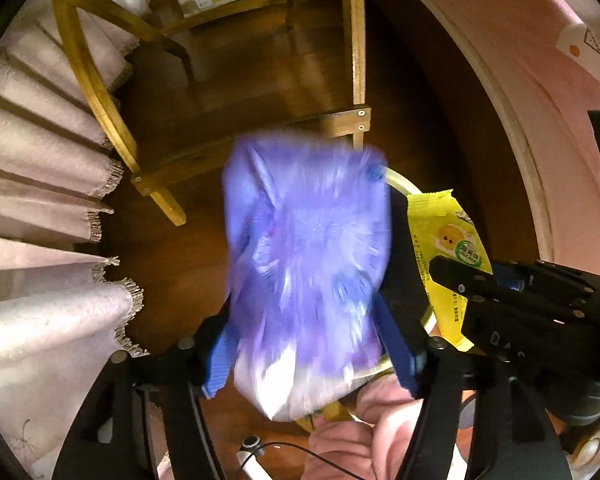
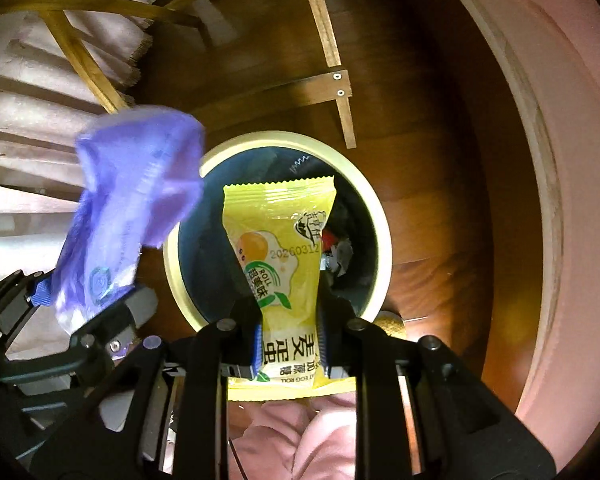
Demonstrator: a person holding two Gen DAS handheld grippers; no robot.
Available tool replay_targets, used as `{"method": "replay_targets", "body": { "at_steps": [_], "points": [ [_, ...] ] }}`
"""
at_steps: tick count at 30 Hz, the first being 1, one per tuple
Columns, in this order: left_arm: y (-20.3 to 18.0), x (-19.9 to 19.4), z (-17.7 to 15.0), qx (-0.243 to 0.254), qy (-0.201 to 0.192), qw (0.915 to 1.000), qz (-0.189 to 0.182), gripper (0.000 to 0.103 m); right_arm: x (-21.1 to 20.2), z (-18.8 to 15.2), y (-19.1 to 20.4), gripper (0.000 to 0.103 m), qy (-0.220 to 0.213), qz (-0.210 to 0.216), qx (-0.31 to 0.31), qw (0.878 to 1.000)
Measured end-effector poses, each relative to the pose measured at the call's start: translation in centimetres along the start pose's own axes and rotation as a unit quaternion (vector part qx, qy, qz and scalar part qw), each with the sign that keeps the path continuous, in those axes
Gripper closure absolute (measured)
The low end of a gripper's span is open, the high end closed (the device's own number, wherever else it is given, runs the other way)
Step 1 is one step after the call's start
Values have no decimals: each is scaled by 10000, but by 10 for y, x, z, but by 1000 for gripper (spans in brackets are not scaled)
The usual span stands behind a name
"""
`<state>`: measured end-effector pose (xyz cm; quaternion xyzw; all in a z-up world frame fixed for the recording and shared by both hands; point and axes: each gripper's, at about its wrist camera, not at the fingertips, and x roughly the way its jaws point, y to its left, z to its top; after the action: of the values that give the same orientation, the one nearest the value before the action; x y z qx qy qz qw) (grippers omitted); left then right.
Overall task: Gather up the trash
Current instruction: 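Open both tools to drop the purple bag and yellow wrapper into the bin, then raise both open tools back toward the table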
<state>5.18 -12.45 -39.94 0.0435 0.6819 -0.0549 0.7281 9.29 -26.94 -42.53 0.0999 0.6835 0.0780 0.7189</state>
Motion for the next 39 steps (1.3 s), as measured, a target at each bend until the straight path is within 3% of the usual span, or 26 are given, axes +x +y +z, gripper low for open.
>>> {"method": "replay_targets", "body": {
  "at_steps": [3,10,11,13,19,29,39],
  "points": [
    [14,-3,-4,-71,-57,9999,82,15,4,3,-2,85,-31,39,32,10000],
    [43,-25,-14,-304,-128,9993,159,14,0,9,-1,80,-104,192,141,9997],
    [47,-30,-16,-358,-137,9991,173,14,-3,9,2,77,-113,207,128,9996],
    [55,-40,-20,-465,-158,9986,193,14,-7,10,6,62,-124,249,133,9995],
    [72,-87,-27,-671,-351,9968,266,14,-31,13,26,35,-164,413,108,9990],
    [84,-194,-27,-694,-701,9947,297,14,-105,9,65,29,-298,308,-85,9990],
    [90,-335,-35,-410,-1248,9911,233,14,-242,-18,100,29,-718,410,-240,9963]
  ]
}}
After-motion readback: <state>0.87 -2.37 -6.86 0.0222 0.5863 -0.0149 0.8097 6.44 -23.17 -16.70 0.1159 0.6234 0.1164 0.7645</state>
